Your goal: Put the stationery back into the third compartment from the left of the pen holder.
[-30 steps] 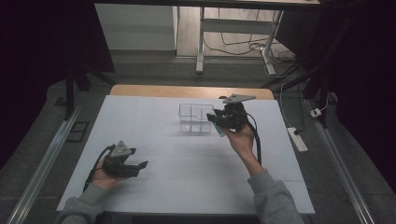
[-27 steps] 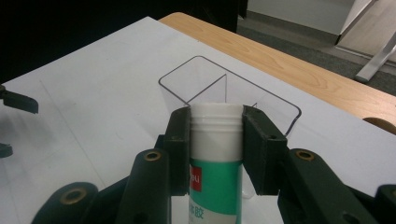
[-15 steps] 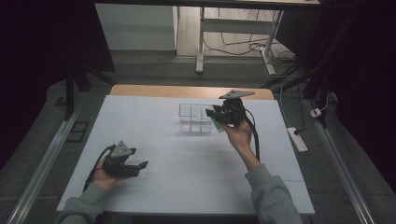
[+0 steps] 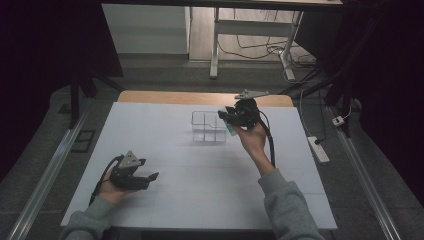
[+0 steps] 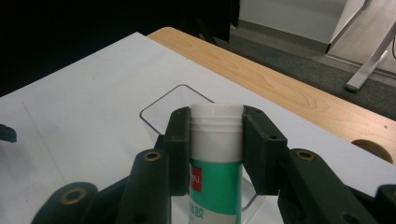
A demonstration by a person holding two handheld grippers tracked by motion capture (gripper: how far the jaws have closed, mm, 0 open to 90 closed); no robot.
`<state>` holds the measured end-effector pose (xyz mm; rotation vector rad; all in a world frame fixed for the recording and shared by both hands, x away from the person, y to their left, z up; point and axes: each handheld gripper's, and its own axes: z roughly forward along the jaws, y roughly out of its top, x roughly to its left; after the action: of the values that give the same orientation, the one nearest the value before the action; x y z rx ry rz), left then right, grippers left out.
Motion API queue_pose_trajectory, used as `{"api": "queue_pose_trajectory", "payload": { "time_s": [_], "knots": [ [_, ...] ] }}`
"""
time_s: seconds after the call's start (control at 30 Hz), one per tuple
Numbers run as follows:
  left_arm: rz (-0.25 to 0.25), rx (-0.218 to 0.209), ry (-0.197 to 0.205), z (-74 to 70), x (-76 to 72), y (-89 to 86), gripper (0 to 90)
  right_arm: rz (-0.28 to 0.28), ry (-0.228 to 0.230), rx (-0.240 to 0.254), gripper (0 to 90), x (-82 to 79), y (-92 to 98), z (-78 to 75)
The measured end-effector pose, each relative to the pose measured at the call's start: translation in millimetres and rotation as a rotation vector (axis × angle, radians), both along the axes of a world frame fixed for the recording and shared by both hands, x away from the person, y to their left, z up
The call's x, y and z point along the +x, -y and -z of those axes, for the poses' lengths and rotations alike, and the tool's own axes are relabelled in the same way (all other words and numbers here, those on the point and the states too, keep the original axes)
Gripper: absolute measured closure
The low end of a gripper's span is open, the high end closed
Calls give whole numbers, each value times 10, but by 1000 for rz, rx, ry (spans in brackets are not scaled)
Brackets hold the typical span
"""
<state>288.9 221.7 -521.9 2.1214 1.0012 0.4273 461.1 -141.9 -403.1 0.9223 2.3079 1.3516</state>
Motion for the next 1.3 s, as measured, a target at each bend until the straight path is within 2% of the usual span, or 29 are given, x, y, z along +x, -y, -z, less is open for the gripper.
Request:
{"api": "queue_pose_trajectory", "payload": {
  "time_s": [0.17, 0.53, 0.87, 1.13, 1.3],
  "knots": [
    [2, 0, -1, -1, -3, 2, 262, 11, 2, -7, 638, 55, -53, 3],
    [9, 12, -9, 9, 2, -3, 260, 62, 0, 20, 637, 251, -98, 29],
    [13, 21, -6, 10, -3, 0, 260, 75, -11, 57, 637, 365, -163, 74],
    [12, 21, -6, 10, -5, 3, 259, 81, -8, 67, 637, 441, -223, 71],
    [9, 19, -6, 8, -4, -4, 258, 93, -11, 73, 637, 514, -257, 135]
  ]
}}
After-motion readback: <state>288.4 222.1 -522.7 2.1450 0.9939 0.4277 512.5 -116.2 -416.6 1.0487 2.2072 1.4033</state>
